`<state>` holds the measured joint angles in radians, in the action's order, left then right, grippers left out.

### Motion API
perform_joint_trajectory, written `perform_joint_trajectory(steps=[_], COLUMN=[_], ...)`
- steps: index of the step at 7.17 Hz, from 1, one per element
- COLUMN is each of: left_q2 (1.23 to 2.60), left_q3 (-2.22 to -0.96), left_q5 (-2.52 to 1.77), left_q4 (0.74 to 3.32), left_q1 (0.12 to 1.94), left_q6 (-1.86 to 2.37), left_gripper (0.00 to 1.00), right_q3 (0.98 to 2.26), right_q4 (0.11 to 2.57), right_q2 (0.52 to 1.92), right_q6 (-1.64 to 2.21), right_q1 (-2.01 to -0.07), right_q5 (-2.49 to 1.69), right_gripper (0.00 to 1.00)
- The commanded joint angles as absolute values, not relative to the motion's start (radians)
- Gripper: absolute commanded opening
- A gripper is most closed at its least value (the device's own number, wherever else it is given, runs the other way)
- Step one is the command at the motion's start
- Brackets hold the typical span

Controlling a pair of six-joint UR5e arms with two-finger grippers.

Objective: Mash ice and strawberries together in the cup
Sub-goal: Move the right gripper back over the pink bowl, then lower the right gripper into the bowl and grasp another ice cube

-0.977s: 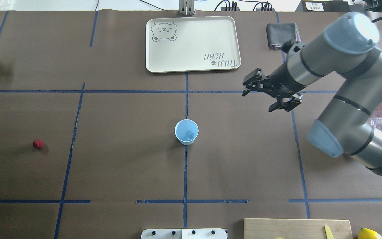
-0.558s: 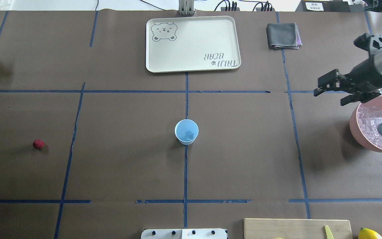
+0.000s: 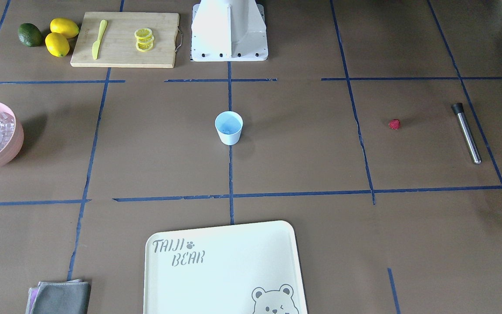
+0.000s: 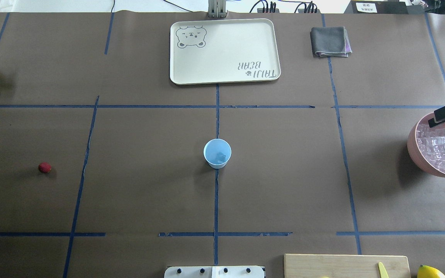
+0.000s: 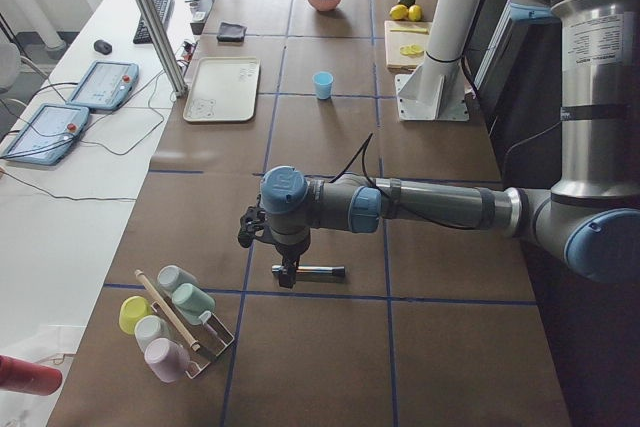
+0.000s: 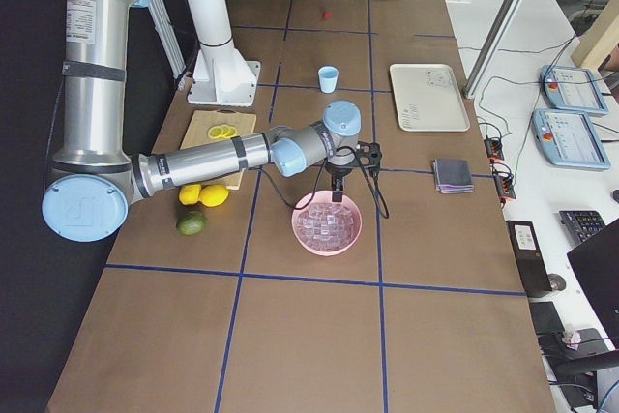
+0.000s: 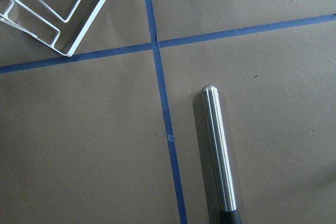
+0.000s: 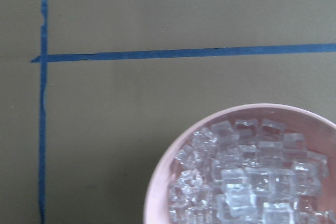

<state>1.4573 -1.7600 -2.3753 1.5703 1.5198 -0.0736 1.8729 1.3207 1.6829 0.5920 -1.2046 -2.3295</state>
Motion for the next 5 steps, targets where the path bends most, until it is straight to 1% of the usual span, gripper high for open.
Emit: perform_joint_trajectory(steps=[1, 2, 4, 5], left_q2=[1.457, 1.457, 1.454, 1.454], left_q3=[-1.764, -1.766, -1.773, -1.773], left_q5=[-2.376, -2.376, -2.375, -2.376], left_q4=[1.571, 1.571, 1.569, 1.569], left_q1=[1.52, 1.52, 1.52, 1.52], left_q6=[-0.074, -0.074, -0.074, -0.074], left_gripper=[1.0, 1.0, 1.0, 1.0], right_q3=[1.847, 1.809, 1.784, 1.784], right_q4=[1.321, 1.313, 1.307, 1.308], right_q2=[1.703, 1.707, 1.704, 1.706], right_q6=[0.587, 0.677, 0.966, 1.02], right_q1=[-1.21, -1.212, -1.209, -1.209], right_q5=[-2.251, -2.247, -2.249, -2.249], right_gripper=[1.0, 0.99, 0.99, 0.99])
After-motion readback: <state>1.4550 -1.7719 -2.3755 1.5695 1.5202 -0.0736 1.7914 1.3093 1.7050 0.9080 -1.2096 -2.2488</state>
